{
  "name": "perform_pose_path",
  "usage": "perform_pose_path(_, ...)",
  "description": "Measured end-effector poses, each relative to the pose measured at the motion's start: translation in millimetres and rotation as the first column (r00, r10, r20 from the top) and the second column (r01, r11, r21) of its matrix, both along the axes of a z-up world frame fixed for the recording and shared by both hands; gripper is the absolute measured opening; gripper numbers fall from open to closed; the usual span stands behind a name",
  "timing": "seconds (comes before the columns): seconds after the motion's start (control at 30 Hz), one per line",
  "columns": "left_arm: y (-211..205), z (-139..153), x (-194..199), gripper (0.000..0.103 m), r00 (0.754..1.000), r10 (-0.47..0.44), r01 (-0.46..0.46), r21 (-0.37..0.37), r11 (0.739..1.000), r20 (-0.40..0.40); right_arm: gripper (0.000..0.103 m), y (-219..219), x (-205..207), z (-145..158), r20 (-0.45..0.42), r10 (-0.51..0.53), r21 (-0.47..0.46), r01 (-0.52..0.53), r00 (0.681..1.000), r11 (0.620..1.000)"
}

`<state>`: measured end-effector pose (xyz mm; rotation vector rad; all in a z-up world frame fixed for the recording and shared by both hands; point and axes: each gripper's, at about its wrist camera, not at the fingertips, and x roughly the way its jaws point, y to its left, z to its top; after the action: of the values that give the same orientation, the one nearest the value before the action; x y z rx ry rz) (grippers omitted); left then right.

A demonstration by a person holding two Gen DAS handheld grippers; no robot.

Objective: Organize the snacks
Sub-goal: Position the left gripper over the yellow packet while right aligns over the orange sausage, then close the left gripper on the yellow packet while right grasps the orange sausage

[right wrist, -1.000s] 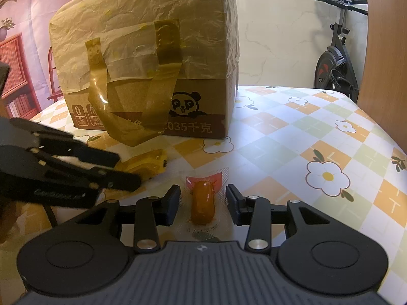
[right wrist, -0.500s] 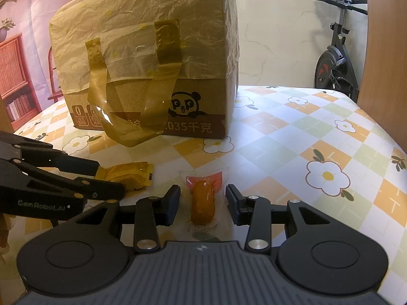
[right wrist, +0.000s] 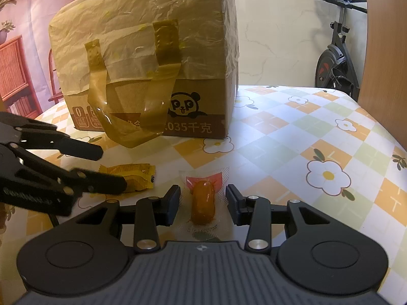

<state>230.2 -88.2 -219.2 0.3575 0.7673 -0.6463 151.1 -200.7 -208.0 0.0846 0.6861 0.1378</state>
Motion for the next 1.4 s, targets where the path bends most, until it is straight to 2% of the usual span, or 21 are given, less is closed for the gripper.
perform_pose_path(0.03, -3, -4, 2, 0.064, 1.0, -0.008, 0.008, 0.016, 1.0, -0.004, 0.042, 0, 0, 0, 0.0, 0.0, 0.001, 0.0, 1.0, 1.0)
perform_pose_path(0.17, -4, -7, 9, 0.065, 1.0, -0.011, 0.011, -0.004, 1.0, -0.004, 0.042, 0, 0, 0, 0.0, 0.0, 0.001, 0.0, 1.0, 1.0)
perform_pose_path(0.37, 3, -13, 19, 0.066, 0.999, 0.029, -0.032, -0.078, 0.996, -0.038, 0.042, -1, 0, 0, 0.0, 0.0, -0.001, 0.0, 1.0, 1.0)
perform_pose_path(0.43, 2, -14, 15, 0.065, 0.999, 0.034, -0.036, -0.077, 0.996, -0.023, 0.042, 0, 0, 0, 0.0, 0.001, -0.001, -0.001, 1.0, 1.0)
perform_pose_path(0.53, 5, -14, 9, 0.055, 0.998, 0.067, -0.069, -0.092, 0.993, -0.019, 0.042, 0, 0, 0, 0.0, 0.0, -0.002, 0.0, 1.0, 1.0)
perform_pose_path(0.57, 5, -15, 5, 0.046, 0.997, 0.079, -0.08, -0.097, 0.992, -0.013, 0.042, 0, 0, 0, 0.0, 0.0, -0.001, 0.0, 1.0, 1.0)
perform_pose_path(0.7, 9, -13, -4, 0.037, 0.992, 0.121, -0.123, -0.123, 0.985, -0.018, 0.042, -1, 0, 0, 0.0, 0.0, 0.0, 0.0, 1.0, 1.0)
perform_pose_path(0.8, 19, -8, -11, 0.037, 0.984, 0.175, -0.177, -0.178, 0.968, -0.027, 0.042, 0, 0, 0, 0.0, 0.001, 0.001, -0.001, 1.0, 1.0)
perform_pose_path(1.03, 40, 16, -25, 0.037, 0.969, 0.243, -0.227, -0.241, 0.944, 0.039, 0.041, -3, -1, 0, 0.006, -0.001, 0.017, 0.001, 1.0, 1.0)
perform_pose_path(1.4, 51, 29, -35, 0.037, 0.954, 0.292, -0.263, -0.283, 0.922, 0.066, 0.039, -3, -12, 7, 0.073, -0.017, 0.001, 0.017, 0.997, 1.0)
